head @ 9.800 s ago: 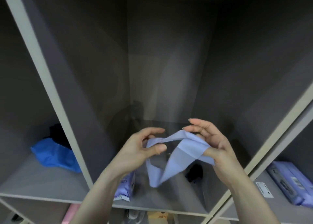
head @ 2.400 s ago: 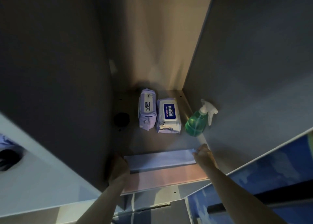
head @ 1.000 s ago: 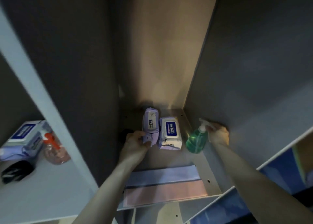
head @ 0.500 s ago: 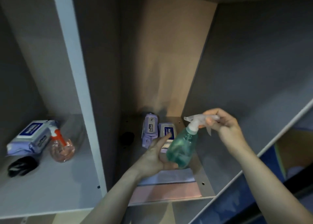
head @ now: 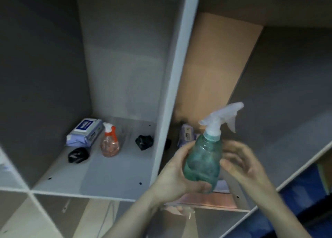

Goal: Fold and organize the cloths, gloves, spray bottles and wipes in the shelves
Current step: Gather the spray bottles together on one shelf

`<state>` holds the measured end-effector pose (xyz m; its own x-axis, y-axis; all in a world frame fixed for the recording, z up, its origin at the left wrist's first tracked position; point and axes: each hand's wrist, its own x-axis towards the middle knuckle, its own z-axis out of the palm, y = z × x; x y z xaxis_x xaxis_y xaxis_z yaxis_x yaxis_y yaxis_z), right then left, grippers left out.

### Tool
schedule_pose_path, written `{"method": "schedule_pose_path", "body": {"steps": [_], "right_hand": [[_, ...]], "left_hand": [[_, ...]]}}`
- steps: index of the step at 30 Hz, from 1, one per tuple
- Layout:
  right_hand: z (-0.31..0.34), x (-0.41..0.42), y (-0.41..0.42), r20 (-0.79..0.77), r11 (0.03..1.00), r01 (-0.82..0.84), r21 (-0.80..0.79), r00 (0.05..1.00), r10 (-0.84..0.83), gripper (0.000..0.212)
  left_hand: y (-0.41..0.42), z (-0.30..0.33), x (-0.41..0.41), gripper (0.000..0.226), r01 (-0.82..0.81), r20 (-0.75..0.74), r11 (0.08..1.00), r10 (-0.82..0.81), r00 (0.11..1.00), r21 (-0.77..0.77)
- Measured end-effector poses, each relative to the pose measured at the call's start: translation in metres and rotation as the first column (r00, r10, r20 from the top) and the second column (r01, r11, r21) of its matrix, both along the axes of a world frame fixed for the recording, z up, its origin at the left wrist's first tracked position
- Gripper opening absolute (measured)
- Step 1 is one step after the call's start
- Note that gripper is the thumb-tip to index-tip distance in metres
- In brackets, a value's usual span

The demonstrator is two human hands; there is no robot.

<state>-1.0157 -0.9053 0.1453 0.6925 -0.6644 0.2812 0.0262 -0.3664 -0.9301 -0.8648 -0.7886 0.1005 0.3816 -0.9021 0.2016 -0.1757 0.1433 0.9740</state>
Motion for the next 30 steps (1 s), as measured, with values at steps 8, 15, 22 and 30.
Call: {"method": "schedule_pose_path", "body": {"steps": [8, 15, 22, 30], "right_hand": [[-0.049, 0.072, 0.157, -0.035, 0.948, -0.259, 0.183, 0.962, 0.269, 0.088], [-0.050, 0.135, 0.264, -0.037, 0.909, -0.380, 0.170, 0.920, 0.391, 0.064], [-0.055, 0.195, 0.334, -0.081, 0.838, -0.504, 0.208, 0.845, 0.528, 0.059], [-0.078, 0.273, 0.373, -0.171, 0.772, -0.594, 0.225, 0.756, 0.632, 0.065]], "left_hand": [[0.159, -0.006, 0.026, 0.093, -0.303, 0.290, 0.953, 0.288, 0.913, 0.008], [0.291, -0.006, 0.069, 0.097, -0.430, 0.285, 0.897, 0.388, 0.877, 0.102], [0.391, 0.004, 0.111, 0.076, -0.447, 0.028, 0.893, 0.446, 0.894, 0.049], [0.418, 0.005, 0.166, 0.029, -0.686, 0.156, 0.727, 0.679, 0.717, -0.014]]}}
